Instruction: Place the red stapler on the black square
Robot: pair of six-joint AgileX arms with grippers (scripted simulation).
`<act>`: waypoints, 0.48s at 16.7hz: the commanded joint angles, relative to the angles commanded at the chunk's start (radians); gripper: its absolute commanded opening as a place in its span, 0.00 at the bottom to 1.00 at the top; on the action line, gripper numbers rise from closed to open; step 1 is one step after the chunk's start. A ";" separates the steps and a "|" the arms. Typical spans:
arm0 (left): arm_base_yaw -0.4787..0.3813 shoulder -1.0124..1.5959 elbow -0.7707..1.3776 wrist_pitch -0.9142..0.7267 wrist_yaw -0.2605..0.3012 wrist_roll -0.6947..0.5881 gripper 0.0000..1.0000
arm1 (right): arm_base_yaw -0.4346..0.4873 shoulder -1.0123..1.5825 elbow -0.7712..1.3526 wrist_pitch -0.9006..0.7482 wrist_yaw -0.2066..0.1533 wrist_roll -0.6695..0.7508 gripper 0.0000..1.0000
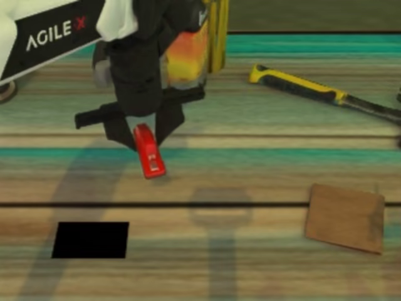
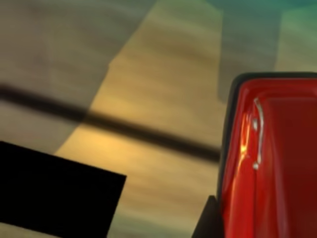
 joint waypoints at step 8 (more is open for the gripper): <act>0.080 -0.210 -0.255 0.030 0.002 -0.501 0.00 | 0.000 0.000 0.000 0.000 0.000 0.000 1.00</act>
